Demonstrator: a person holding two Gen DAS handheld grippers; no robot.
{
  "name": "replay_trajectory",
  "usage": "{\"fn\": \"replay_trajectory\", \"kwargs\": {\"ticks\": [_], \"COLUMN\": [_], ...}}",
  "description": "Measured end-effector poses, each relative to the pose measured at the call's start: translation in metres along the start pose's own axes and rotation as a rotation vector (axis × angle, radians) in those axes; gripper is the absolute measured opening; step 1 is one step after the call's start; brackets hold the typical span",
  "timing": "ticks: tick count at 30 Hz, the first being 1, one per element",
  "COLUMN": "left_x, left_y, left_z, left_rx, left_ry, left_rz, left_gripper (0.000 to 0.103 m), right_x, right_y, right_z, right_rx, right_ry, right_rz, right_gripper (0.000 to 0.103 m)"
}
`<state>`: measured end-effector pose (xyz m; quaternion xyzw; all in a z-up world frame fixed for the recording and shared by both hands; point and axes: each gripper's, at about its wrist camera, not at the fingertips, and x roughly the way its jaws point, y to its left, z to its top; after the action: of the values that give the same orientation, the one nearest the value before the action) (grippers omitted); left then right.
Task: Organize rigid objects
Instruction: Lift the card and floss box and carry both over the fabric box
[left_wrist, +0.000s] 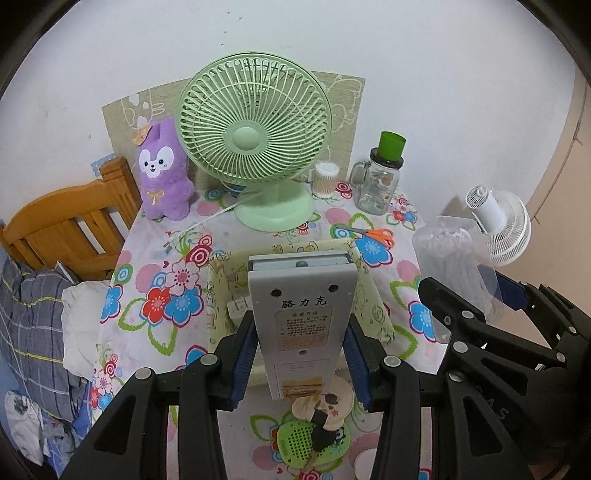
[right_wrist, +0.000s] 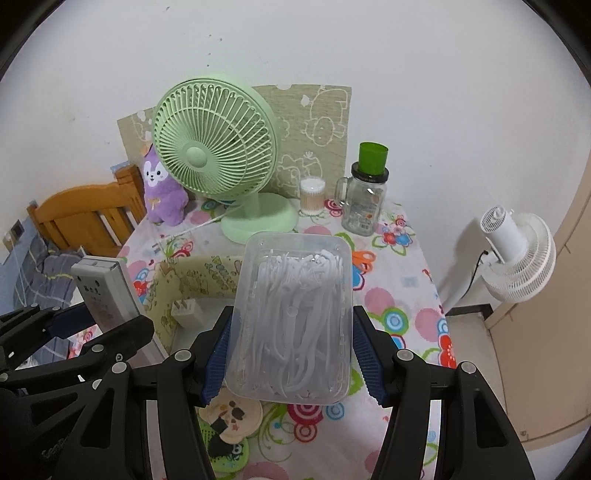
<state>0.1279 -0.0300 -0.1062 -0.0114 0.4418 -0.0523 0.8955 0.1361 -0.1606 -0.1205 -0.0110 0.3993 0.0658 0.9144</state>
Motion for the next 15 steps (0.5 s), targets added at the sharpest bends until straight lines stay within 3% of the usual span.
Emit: {"fn": "replay_trajectory", "kwargs": {"ticks": [15], "left_x": [0.030], "left_y": [0.001], "left_z": [0.022], "left_rx": [-0.002], "left_ry": [0.011], "left_rz": [0.014], "left_gripper": [0.046], "right_x": [0.030], "right_y": [-0.011], "right_z": [0.018], "right_rx": [0.009], "right_ry": [0.034], "right_rz": [0.013], "right_gripper": [0.063]}}
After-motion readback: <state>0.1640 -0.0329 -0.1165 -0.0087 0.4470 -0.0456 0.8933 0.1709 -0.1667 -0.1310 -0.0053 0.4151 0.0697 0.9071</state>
